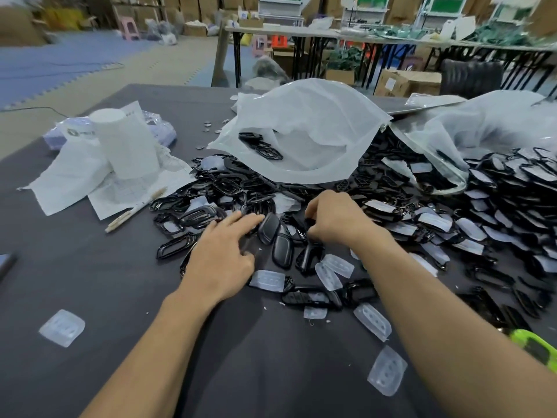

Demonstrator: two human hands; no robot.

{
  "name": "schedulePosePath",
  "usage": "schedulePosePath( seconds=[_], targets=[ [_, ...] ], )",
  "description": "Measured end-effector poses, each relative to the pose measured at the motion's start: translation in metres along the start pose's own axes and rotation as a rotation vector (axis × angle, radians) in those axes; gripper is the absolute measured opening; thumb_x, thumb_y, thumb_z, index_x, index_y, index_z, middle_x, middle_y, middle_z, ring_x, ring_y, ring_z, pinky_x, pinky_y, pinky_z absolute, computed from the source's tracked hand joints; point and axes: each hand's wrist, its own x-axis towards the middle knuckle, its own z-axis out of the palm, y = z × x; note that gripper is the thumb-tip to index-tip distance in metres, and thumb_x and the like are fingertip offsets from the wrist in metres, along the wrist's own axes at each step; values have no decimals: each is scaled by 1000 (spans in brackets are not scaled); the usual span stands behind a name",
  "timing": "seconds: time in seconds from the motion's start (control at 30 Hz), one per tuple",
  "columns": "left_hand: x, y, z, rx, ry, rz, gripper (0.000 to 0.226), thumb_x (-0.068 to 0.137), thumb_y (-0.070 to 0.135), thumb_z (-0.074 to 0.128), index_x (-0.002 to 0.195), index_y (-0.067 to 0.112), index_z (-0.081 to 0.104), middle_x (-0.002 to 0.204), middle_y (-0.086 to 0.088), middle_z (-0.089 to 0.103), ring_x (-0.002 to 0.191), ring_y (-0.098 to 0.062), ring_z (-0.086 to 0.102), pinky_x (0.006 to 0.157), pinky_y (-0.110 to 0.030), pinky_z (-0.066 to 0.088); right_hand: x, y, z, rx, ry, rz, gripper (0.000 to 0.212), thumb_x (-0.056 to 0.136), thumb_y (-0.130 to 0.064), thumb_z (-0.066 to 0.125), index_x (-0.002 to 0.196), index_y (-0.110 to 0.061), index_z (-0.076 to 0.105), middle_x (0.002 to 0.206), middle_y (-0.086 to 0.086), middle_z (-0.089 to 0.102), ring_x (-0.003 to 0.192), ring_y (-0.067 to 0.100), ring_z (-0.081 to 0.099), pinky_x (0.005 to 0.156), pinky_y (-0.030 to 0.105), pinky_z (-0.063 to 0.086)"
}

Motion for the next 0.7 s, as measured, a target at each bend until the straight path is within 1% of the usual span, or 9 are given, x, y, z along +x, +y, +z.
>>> schedulePosePath(
  seconds=[0.07, 0.17, 0.23, 0.3, 0.37, 0.43, 0.53, 0.63, 0.7],
  targets=[
    [1, 1, 5, 84, -28, 55, 74, 86, 16, 59, 154, 41, 43, 162, 2, 43, 147, -17, 32, 128, -36, 16, -1, 1, 8, 31, 30, 23, 30, 83, -7, 71, 105, -27, 73, 109, 5, 73, 101, 28, 69, 92, 40, 58],
    [3, 0, 7, 61, 57, 39, 69, 90, 22, 65, 154, 35, 44, 141, 10, 63, 132, -18, 51, 119, -37, 35, -9, 0, 19, 137, 186, 62, 27, 86, -15, 72, 108, -29, 76, 105, 3, 76, 99, 27, 70, 91, 41, 58],
    [5, 1, 5, 11, 118, -21, 75, 88, 23, 74, 155, 35, 42, 122, 17, 72, 115, -20, 63, 104, -39, 48, -20, -7, 29, 384, 365, 85, 17, 84, -23, 76, 96, -34, 81, 85, -7, 77, 88, 19, 71, 83, 37, 59],
    [6, 0, 4, 0, 153, -88, 87, 85, 27, 81, 158, 35, 34, 98, 18, 73, 96, -20, 66, 87, -36, 51, -30, -21, 38, 688, 422, 89, 20, 81, -28, 80, 76, -47, 78, 68, -14, 73, 70, 4, 68, 69, 30, 56],
    [7, -1, 4, 10, 163, -130, 91, 85, 31, 82, 159, 34, 29, 83, 13, 69, 89, -23, 66, 81, -38, 51, -34, -38, 47, 907, 369, 87, 21, 77, -26, 80, 72, -47, 77, 66, -18, 72, 62, -2, 64, 65, 22, 49],
    [6, -2, 5, 70, 154, -135, 79, 88, 35, 77, 154, 33, 34, 90, 7, 71, 98, -28, 66, 84, -41, 51, -37, -50, 54, 1011, 282, 43, 16, 73, -25, 76, 78, -39, 79, 67, -13, 74, 60, -2, 63, 64, 21, 49],
    [2, 2, 5, 189, 171, -136, 53, 91, 40, 68, 141, 35, 51, 103, 3, 72, 104, -26, 66, 84, -39, 48, -44, -54, 62, 1064, 186, -45, 7, 74, -31, 74, 79, -30, 79, 70, -4, 75, 64, 4, 64, 66, 27, 52],
    [0, 8, 5, 272, 266, -109, 25, 91, 41, 64, 115, 38, 71, 97, 5, 75, 97, -24, 69, 71, -34, 46, -43, -49, 65, 1153, 168, -49, 20, 84, -8, 66, 88, -23, 78, 67, 3, 73, 52, 7, 55, 55, 22, 44],
    [-2, 11, 3, 196, 384, -135, 18, 92, 37, 64, 105, 37, 76, 93, 7, 76, 92, -26, 71, 68, -34, 47, -42, -47, 63, 1255, 131, -21, 29, 85, 3, 63, 100, -20, 72, 66, 8, 71, 46, 12, 46, 46, 23, 38]
  ],
)
